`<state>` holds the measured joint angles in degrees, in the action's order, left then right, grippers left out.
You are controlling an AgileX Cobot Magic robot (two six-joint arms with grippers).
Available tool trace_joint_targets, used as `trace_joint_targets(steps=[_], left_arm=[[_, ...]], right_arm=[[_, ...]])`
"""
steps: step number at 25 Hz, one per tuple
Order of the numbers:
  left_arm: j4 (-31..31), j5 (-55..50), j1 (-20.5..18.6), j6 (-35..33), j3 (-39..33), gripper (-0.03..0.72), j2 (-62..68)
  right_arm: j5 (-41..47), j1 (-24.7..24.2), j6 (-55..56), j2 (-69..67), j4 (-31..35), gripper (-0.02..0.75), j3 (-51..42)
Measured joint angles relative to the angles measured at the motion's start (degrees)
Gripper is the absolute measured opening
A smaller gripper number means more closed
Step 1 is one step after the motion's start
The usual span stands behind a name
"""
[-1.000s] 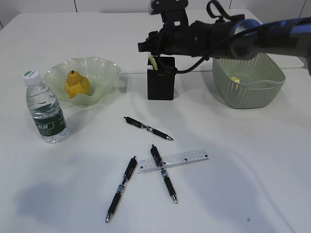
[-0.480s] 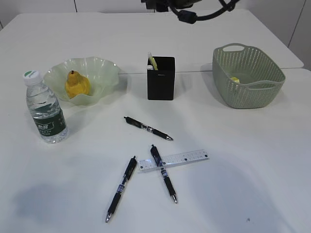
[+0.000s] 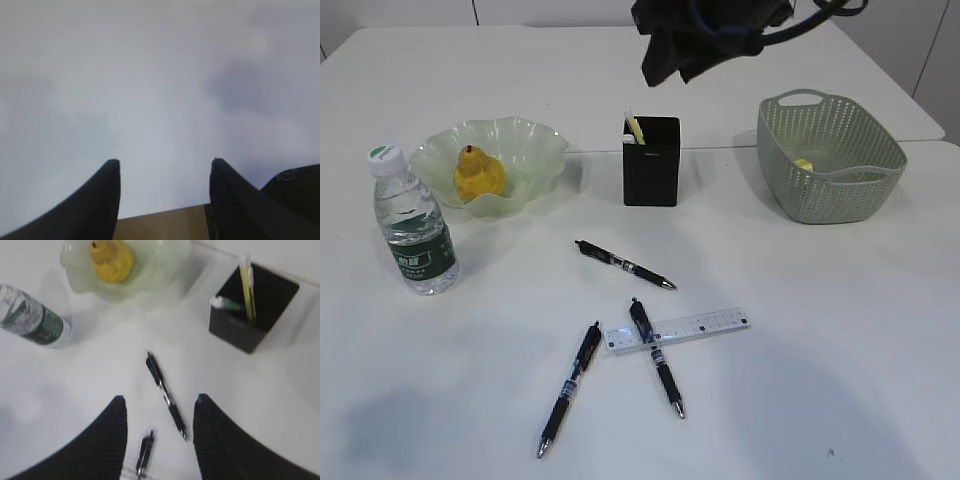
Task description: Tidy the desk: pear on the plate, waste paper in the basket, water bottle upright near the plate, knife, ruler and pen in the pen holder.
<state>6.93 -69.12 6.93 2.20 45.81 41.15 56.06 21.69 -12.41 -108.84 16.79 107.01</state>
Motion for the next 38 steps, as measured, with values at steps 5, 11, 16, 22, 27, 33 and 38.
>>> trace_joint_targets(steps=[5,11,16,22,27,33,38], left_arm=[[0.0,-2.02,0.0,0.0,0.0,0.4,0.0],[0.0,-2.12,0.0,0.0,0.0,0.4,0.0],[0.0,-1.68,0.0,0.0,0.0,0.398,0.0],[0.25,-1.68,0.0,0.0,0.0,0.395,0.0],[1.87,-1.68,0.0,0.0,0.0,0.394,0.0],[2.08,-1.68,0.0,0.0,0.0,0.394,0.0],[1.19,-1.68,0.0,0.0,0.0,0.394,0.0]], right_arm=[[12.0,0.0,5.91,0.0,-8.99,0.354,0.0],[14.77,0.0,4.01,0.13,-20.74,0.354,0.0],[14.9,0.0,-0.56,1.48,-19.79,0.354,-0.21],[14.9,0.0,-6.2,5.31,-17.39,0.354,-11.66],[11.49,0.0,-9.88,12.71,-17.28,0.354,-26.62],[13.86,0.07,-25.3,20.65,-18.78,0.354,-37.29],[13.98,0.07,-32.0,21.02,-19.2,0.354,-37.5]])
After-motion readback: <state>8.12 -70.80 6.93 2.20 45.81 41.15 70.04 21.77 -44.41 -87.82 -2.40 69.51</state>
